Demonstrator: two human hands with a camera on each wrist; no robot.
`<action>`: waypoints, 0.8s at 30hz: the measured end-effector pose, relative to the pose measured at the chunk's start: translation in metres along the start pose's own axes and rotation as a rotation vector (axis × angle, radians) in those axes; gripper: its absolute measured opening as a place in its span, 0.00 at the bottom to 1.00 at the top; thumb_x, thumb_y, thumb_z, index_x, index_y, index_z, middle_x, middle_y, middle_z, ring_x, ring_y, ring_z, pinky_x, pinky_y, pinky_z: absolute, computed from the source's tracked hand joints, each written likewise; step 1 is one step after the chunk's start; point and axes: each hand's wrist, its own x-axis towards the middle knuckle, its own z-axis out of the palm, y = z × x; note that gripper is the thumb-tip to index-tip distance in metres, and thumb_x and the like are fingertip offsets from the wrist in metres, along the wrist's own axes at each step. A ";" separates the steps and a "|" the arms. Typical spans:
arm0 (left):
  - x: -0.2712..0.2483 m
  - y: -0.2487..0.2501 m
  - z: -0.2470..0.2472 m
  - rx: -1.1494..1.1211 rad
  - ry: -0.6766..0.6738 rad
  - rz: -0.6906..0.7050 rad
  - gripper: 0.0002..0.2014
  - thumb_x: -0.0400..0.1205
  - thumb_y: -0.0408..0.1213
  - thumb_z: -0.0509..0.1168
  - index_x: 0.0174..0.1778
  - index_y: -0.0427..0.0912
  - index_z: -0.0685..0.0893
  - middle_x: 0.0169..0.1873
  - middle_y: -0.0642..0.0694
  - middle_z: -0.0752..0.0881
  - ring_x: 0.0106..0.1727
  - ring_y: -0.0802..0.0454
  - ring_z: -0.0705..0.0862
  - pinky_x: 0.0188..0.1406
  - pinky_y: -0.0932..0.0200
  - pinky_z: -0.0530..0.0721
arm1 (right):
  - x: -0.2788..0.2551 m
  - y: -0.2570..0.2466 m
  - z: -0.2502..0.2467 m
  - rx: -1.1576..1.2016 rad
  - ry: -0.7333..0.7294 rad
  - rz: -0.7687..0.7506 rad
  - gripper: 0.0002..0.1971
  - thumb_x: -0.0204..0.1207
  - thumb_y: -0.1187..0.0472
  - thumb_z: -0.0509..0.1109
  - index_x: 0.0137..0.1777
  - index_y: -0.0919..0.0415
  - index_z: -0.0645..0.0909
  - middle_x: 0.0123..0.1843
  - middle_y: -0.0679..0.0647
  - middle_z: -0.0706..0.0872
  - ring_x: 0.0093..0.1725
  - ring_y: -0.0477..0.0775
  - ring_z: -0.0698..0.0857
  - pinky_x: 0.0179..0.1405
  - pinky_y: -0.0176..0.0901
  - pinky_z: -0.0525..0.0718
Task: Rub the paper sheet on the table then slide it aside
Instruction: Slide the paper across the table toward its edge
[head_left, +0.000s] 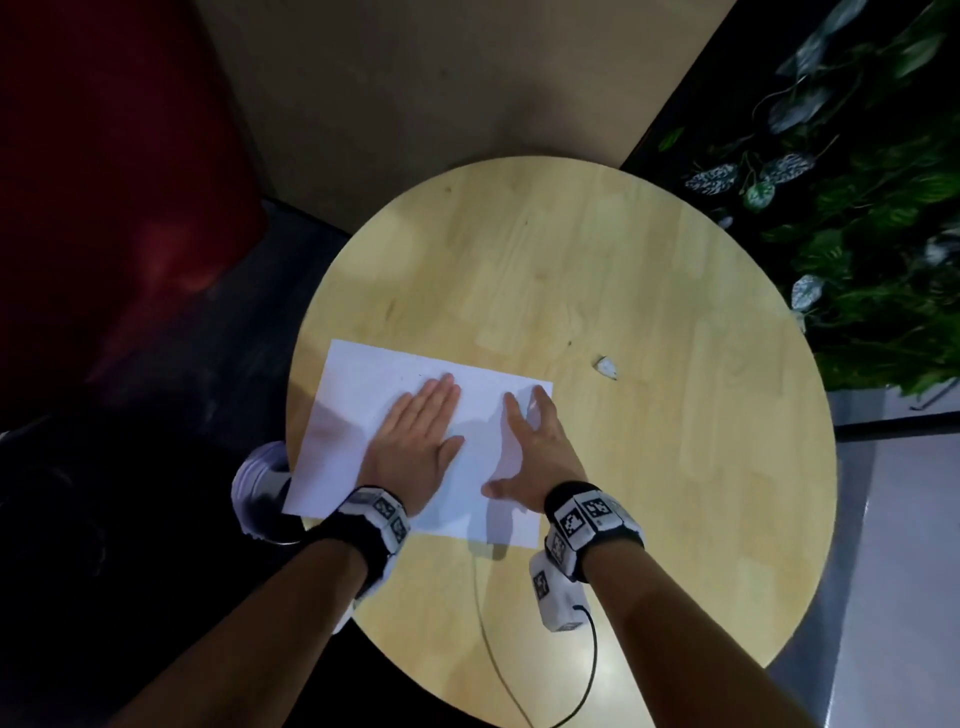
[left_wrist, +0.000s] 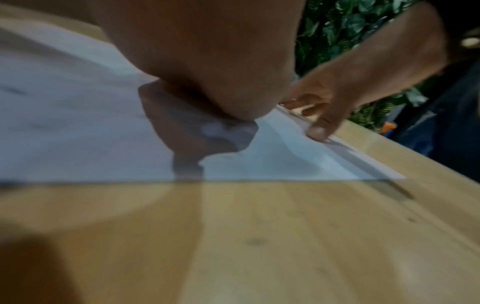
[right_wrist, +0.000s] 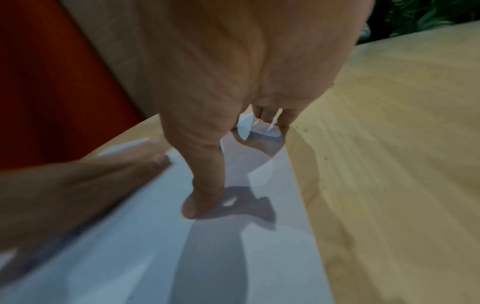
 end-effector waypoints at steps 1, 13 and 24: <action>0.001 -0.012 -0.006 0.001 0.026 -0.059 0.29 0.91 0.48 0.50 0.86 0.34 0.66 0.86 0.40 0.65 0.86 0.43 0.66 0.83 0.40 0.67 | 0.001 0.001 -0.003 -0.021 0.000 0.001 0.63 0.59 0.39 0.81 0.84 0.42 0.38 0.84 0.50 0.29 0.85 0.54 0.45 0.76 0.47 0.66; -0.065 0.017 -0.002 0.072 -0.074 0.032 0.29 0.92 0.45 0.47 0.89 0.37 0.60 0.89 0.43 0.59 0.88 0.46 0.63 0.86 0.49 0.53 | 0.004 0.021 -0.015 -0.035 -0.017 -0.090 0.46 0.74 0.46 0.72 0.84 0.38 0.45 0.86 0.46 0.37 0.84 0.50 0.47 0.78 0.47 0.63; -0.037 0.062 0.008 0.038 -0.138 0.120 0.29 0.91 0.49 0.46 0.88 0.39 0.61 0.88 0.43 0.60 0.87 0.47 0.65 0.83 0.47 0.58 | 0.005 0.018 -0.012 -0.032 -0.019 -0.082 0.48 0.74 0.45 0.72 0.84 0.38 0.42 0.86 0.46 0.36 0.84 0.51 0.46 0.77 0.47 0.64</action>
